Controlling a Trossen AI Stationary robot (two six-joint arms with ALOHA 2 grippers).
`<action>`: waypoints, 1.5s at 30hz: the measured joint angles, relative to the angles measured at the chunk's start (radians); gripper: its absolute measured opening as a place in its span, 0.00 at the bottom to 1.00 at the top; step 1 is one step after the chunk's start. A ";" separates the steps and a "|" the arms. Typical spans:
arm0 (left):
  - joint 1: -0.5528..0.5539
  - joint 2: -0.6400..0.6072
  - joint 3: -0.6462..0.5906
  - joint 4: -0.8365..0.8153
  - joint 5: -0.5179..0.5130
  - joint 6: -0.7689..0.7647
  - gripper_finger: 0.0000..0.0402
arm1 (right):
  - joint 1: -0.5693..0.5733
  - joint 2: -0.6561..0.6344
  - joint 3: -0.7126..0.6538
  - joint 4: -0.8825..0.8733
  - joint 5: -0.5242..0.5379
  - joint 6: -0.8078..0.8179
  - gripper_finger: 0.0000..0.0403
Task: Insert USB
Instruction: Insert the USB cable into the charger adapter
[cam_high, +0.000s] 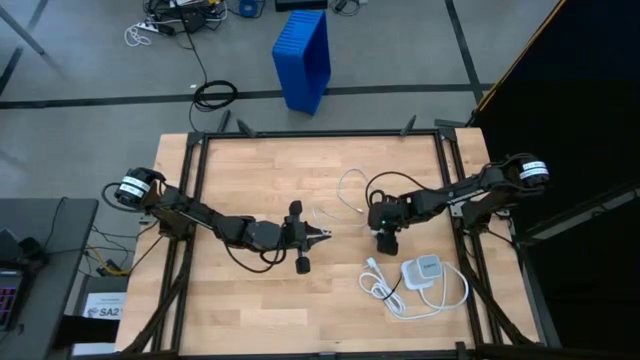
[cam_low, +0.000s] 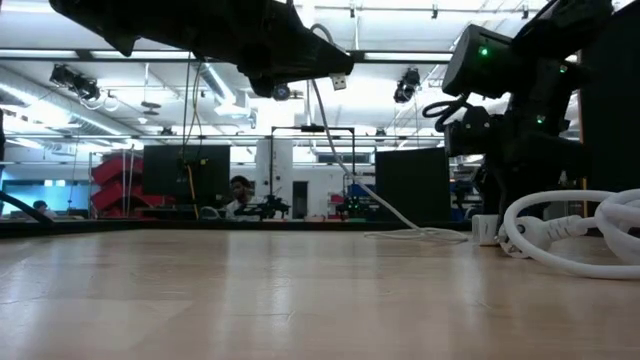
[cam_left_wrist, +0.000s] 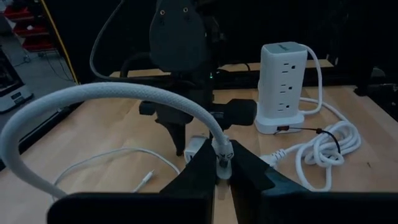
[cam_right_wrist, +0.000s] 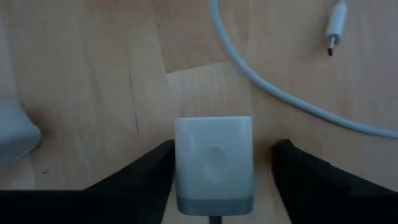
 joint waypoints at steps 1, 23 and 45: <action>0.000 0.000 0.000 0.000 0.000 0.000 0.02 | 0.000 0.000 0.003 -0.005 -0.004 0.010 0.47; -0.006 0.000 0.000 0.111 -0.007 0.024 0.02 | 0.239 -0.156 -0.067 0.820 0.209 -0.216 0.28; -0.020 0.188 0.004 0.646 0.118 0.155 0.01 | 0.363 -0.137 -0.131 1.003 0.409 -0.187 0.28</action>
